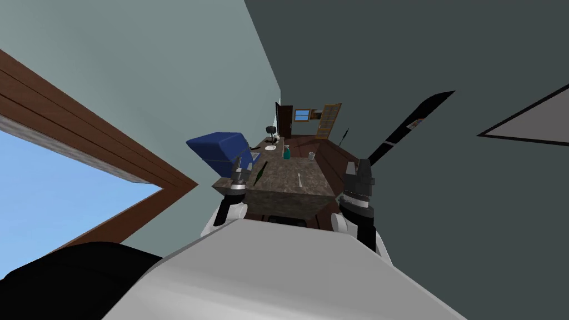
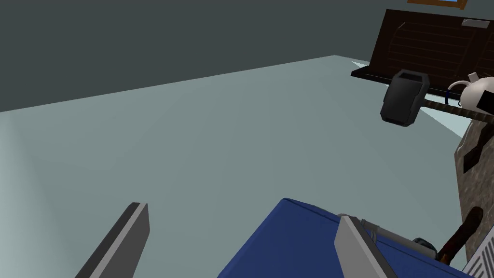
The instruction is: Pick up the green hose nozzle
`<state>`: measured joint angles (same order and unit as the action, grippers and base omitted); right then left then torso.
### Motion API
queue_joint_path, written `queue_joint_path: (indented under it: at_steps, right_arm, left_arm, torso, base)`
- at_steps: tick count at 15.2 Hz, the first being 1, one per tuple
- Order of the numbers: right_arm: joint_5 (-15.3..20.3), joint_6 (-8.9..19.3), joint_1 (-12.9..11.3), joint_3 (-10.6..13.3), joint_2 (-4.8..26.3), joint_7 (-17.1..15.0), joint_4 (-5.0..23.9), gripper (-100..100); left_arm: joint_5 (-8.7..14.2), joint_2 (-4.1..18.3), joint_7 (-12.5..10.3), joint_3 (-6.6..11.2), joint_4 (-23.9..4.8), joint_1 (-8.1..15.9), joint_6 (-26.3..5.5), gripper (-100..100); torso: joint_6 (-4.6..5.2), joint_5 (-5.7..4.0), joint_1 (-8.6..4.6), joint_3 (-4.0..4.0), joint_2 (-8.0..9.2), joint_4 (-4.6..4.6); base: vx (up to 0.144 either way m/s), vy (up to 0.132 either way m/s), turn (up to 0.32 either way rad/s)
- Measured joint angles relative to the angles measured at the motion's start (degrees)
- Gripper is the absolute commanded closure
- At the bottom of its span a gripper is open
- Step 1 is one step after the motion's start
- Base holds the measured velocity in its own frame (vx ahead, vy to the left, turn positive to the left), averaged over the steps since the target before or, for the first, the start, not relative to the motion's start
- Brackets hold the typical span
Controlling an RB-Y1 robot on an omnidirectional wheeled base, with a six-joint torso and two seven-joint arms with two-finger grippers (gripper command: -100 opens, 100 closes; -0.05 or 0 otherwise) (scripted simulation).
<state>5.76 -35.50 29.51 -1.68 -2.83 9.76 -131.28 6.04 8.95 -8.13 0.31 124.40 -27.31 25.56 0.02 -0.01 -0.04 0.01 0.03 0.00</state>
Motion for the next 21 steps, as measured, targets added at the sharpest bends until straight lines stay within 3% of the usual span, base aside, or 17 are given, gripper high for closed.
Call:
queue_joint_path:
  at_steps: [16, 21]
  right_arm:
    - [0.0, 0.0, 0.0, 0.0, 0.0, 0.0, 0.0, 0]
    - [0.0, 0.0, 0.0, 0.0, 0.0, 0.0, 0.0, 0]
  left_arm:
    - [0.9, 9.5, -11.4, 9.33, -9.3, 4.8, -17.7, -100]
    - [0.8, 10.9, -14.0, 11.37, -11.5, 6.5, -23.4, -100]
  torso:
    - [0.01, -0.01, -0.02, 0.01, 0.03, 0.01]
    - [-0.01, 0.0, 0.01, 0.03, 0.05, 0.01]
  base:
    - [-0.011, -0.018, -0.153]
    - [-0.018, -0.01, -0.13]
